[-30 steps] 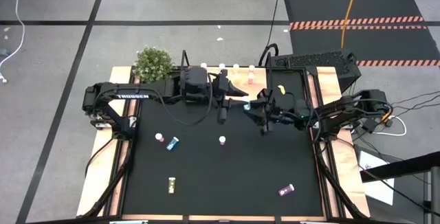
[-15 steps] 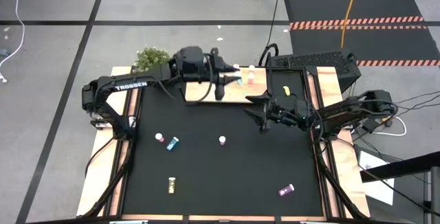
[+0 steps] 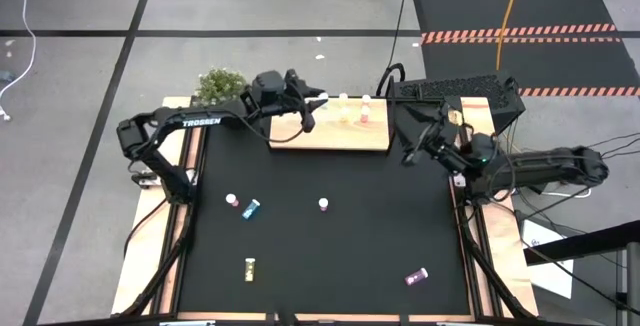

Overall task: Pick and place medicine bottles onto shelf by color
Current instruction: Put the right blue pill bottle on the shelf aligned with the other blue pill bottle

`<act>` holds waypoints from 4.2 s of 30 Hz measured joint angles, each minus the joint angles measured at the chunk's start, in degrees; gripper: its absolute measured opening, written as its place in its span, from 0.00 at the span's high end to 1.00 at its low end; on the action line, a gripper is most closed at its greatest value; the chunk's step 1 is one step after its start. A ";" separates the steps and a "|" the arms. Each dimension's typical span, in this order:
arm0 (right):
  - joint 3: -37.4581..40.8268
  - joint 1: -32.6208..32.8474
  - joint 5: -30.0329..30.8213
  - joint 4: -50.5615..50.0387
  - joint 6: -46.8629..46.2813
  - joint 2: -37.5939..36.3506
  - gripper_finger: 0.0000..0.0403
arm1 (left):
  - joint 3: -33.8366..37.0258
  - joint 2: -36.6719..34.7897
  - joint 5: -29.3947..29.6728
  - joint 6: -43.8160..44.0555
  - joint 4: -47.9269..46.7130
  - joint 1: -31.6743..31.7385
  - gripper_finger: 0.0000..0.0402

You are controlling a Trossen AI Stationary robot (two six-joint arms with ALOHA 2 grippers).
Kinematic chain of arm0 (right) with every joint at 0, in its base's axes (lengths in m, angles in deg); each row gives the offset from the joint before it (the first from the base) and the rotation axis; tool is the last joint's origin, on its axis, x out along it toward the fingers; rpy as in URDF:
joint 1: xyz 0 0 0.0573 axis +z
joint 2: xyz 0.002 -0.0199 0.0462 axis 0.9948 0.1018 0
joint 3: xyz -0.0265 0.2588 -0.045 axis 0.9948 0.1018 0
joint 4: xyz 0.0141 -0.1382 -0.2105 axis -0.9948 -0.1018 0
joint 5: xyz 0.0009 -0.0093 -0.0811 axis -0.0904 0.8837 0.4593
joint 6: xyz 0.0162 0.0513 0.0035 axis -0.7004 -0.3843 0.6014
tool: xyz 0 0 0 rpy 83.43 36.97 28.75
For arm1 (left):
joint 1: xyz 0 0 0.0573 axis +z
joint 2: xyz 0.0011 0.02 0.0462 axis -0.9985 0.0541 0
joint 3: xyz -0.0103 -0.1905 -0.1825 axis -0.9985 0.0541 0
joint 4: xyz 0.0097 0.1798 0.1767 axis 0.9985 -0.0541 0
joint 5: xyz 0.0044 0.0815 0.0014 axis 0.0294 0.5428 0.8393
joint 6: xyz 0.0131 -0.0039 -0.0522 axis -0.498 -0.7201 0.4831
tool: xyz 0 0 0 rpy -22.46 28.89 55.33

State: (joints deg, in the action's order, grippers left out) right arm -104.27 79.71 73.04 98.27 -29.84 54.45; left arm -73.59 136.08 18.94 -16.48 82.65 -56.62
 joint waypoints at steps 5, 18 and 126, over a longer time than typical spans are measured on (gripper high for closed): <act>0.00 -2.09 1.05 -5.36 0.28 -3.62 0.34 | 6.71 3.67 -0.53 0.64 11.94 2.99 0.69; 0.00 -4.55 1.61 -7.05 -0.64 -3.49 0.34 | 5.61 10.87 -3.10 0.30 12.48 4.05 0.69; 0.00 -9.81 -5.65 -32.50 -11.03 -8.06 0.34 | -9.34 24.77 50.82 31.01 -0.03 -13.09 0.55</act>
State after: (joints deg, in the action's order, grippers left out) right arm -104.27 69.90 67.40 65.77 -40.86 46.39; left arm -82.94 160.85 69.76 14.53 82.62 -69.71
